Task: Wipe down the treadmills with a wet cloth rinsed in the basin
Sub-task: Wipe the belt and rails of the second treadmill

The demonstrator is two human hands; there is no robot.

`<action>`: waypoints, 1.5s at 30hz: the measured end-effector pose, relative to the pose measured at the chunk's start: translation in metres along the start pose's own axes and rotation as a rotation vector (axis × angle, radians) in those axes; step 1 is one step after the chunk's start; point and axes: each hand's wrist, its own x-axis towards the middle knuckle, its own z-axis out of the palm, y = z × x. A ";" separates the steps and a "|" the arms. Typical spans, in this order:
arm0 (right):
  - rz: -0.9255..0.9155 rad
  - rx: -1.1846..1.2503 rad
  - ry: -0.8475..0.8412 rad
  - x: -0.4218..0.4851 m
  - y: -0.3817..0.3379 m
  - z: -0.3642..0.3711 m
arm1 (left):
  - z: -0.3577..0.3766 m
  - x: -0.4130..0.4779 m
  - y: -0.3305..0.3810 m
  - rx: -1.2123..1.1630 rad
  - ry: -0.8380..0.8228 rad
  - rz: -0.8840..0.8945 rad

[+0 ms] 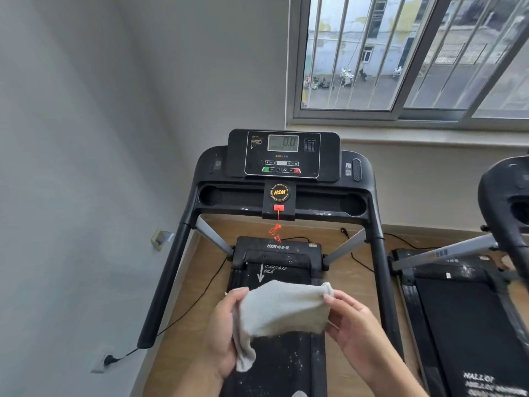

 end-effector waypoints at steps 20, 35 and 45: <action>-0.049 -0.333 0.171 0.016 -0.041 0.017 | -0.034 -0.001 0.045 0.632 0.090 0.149; -0.197 -0.470 0.282 0.013 -0.059 -0.013 | -0.026 0.010 0.028 0.796 0.478 0.784; -0.305 -0.266 0.230 0.005 -0.068 -0.016 | -0.006 0.000 0.030 0.430 0.393 0.745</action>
